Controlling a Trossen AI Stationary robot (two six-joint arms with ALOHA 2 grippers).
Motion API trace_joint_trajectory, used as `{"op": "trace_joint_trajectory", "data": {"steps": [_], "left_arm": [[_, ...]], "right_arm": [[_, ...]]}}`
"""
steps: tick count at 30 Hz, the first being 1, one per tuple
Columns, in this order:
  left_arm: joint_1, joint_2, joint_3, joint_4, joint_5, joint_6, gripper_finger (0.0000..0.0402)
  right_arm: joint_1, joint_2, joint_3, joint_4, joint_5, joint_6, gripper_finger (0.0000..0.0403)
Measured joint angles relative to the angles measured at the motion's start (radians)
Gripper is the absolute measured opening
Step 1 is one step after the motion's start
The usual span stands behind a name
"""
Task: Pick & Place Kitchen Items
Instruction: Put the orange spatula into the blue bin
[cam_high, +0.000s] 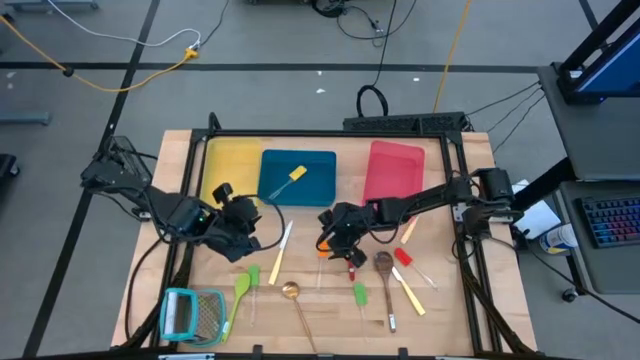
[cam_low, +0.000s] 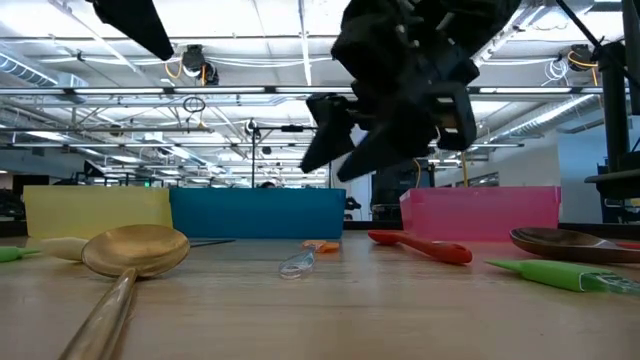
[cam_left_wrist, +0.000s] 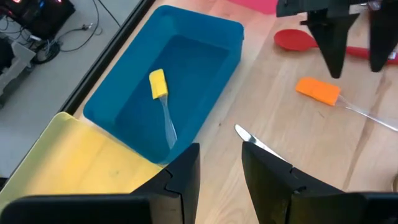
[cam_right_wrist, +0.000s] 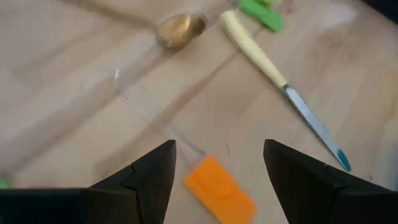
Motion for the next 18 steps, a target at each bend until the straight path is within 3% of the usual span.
{"op": "trace_joint_trajectory", "data": {"steps": [5, 11, 18], "left_arm": [[-0.008, 0.0, 0.0, -0.004, 0.0, -0.021, 0.0124], [-0.013, 0.0, 0.0, -0.006, 0.008, -0.048, 0.0124], [-0.023, 0.0, 0.0, -0.008, 0.009, -0.055, 0.0124]], "right_arm": [[-0.02, 0.033, 0.0, 0.009, -0.001, -0.09, 0.0239], [-0.058, 0.104, 0.0, 0.06, -0.102, -0.03, 0.024], [-0.084, 0.17, -0.002, 0.07, -0.114, -0.019, 0.024]]}}
